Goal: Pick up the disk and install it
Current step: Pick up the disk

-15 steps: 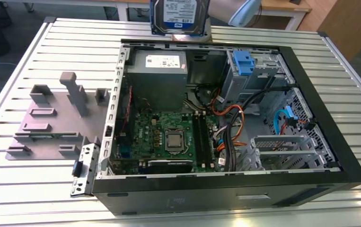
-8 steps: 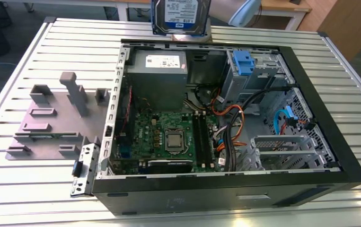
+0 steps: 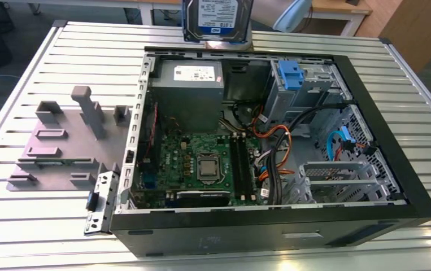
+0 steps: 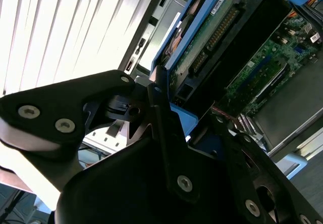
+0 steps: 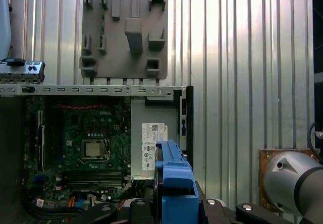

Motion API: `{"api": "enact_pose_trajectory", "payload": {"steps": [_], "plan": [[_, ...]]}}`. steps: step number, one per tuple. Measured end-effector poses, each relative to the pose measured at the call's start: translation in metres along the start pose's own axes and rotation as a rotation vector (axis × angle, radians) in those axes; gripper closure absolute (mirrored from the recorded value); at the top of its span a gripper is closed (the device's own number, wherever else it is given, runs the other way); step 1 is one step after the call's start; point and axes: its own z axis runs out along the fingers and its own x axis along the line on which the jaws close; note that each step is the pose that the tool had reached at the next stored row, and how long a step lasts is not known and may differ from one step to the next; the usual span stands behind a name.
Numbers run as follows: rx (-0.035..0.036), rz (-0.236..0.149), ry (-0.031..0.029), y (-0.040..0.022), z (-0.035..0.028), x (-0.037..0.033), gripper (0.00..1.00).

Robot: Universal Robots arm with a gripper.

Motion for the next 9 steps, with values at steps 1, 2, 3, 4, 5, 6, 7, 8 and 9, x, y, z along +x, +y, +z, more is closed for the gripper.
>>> {"api": "enact_pose_trajectory", "payload": {"steps": [1, 2, 3, 4, 5, 6, 7, 8, 9], "plan": [[0.0, 0.0, -0.0001, -0.0003, 0.0, 0.0, 0.63], [0.0, 0.0, 0.0, -0.0006, 0.0, 0.0, 0.63], [0.0, 0.0, 0.0, -0.0009, 0.0, 0.0, 0.63], [0.0, 0.0, 0.0, -0.0011, 0.0, 0.0, 0.63], [0.0, 0.0, 0.0, -0.0014, 0.0, 0.0, 0.63], [0.0, 0.0, 0.0, -0.0017, -0.0001, 0.0, 0.63], [0.0, 0.0, 0.0, -0.002, -0.0001, 0.0, 0.63], [0.0, 0.0, -0.0001, -0.0024, -0.0001, 0.0, 0.63], [0.0, 0.0, 0.0, -0.0027, -0.0001, 0.0, 0.63]]}}
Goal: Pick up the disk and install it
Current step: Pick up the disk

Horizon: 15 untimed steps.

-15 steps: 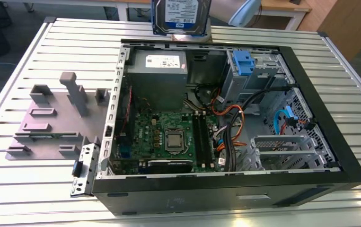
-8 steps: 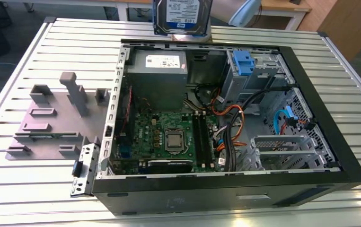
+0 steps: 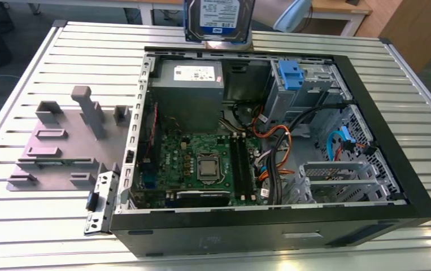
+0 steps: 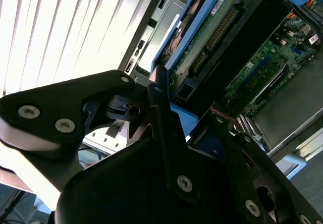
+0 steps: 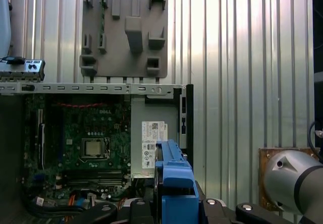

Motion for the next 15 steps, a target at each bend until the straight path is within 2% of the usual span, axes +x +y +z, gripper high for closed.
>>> {"api": "enact_pose_trajectory", "payload": {"steps": [15], "plan": [[0.0, 0.0, 0.0, -0.0046, -0.0001, 0.0, 0.63]]}}
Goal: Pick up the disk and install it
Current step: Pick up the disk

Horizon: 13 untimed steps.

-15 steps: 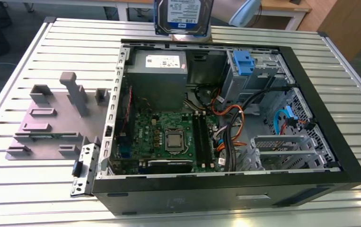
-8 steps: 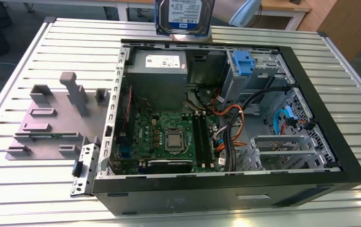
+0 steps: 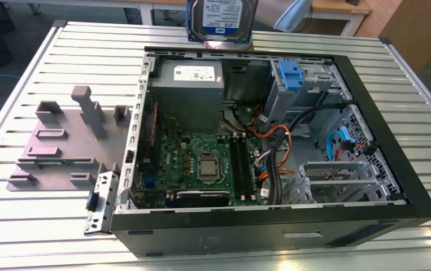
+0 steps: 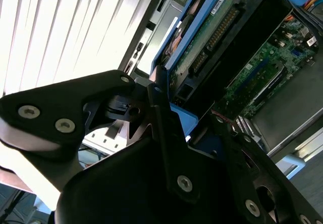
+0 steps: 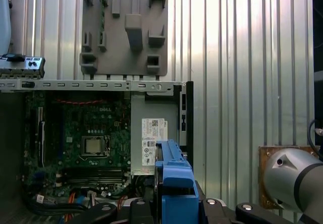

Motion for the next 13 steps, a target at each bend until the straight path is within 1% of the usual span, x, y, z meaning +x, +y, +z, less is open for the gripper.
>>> {"api": "enact_pose_trajectory", "payload": {"steps": [13], "plan": [[0.0, 0.0, 0.0, -0.004, -0.0001, 0.0, 0.63]]}}
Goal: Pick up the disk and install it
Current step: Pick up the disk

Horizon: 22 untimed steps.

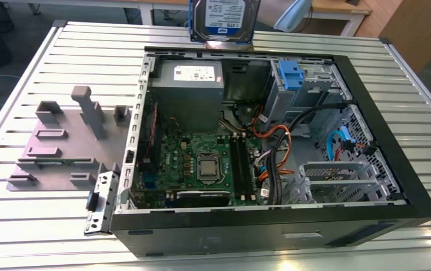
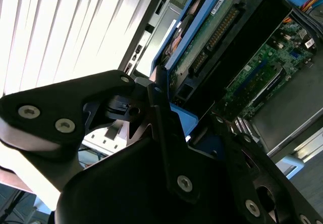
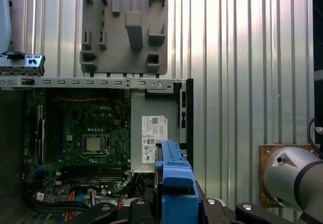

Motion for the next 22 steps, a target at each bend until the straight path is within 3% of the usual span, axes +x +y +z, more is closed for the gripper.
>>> {"api": "enact_pose_trajectory", "payload": {"steps": [22], "plan": [[0.0, 0.0, 0.0, -0.0067, -0.0002, -0.0001, 0.63]]}}
